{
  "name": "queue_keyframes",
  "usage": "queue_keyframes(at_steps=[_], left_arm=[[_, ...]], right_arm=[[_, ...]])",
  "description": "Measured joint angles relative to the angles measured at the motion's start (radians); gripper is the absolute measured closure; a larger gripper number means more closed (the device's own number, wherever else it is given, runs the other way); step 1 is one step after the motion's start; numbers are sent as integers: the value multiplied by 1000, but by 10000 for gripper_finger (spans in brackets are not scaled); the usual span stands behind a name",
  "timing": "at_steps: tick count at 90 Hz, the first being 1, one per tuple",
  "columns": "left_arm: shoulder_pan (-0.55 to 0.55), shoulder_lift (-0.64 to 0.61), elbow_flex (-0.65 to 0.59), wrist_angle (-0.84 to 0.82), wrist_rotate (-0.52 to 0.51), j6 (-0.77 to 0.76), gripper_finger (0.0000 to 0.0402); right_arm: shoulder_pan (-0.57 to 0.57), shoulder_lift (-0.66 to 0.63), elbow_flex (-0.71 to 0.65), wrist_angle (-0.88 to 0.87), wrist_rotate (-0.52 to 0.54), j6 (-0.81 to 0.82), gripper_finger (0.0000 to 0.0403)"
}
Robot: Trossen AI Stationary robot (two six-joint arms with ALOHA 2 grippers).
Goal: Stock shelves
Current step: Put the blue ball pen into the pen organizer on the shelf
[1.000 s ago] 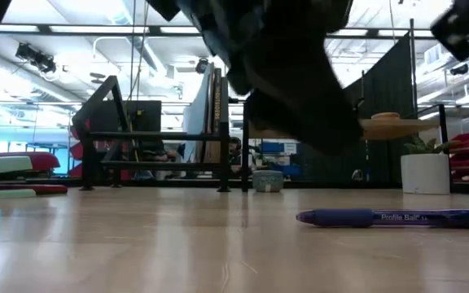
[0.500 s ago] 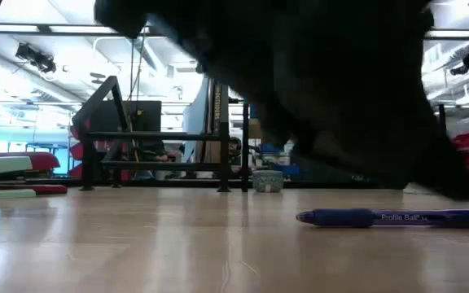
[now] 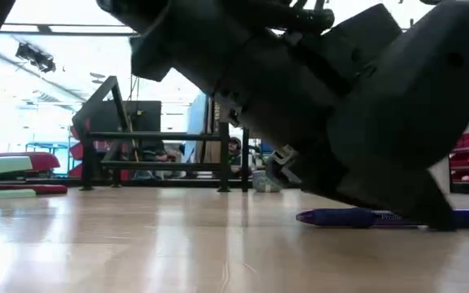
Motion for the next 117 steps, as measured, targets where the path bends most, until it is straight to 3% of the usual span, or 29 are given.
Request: queue_keyframes(at_steps=[18,36,49,61,72,79,101,117], left_arm=[[14,-28,-5,-20,-49,-56,395],[13,-152,-15,-28,-283,-28,398],[-10,-244,-7,87,-394,78,399],[-35,-255,-11,286,-451,247,400],[-57,-268,-8,451,-484,357,401],[-69,-268,-8,501,-502,398,401],[-76,-266,-9,590,-498,482,401],[-80,-265,-9,633,-475,509,401]], right_arm=[[69,-56,0,-14,148,21,243],[170,-45,1,-146,382,227,243],[183,-6,0,-216,526,419,243],[154,-1,0,-156,702,438,238],[151,-20,0,-4,899,299,226],[151,-38,0,99,951,173,216],[110,-96,0,492,827,-339,181],[56,-101,0,784,814,-651,171]])
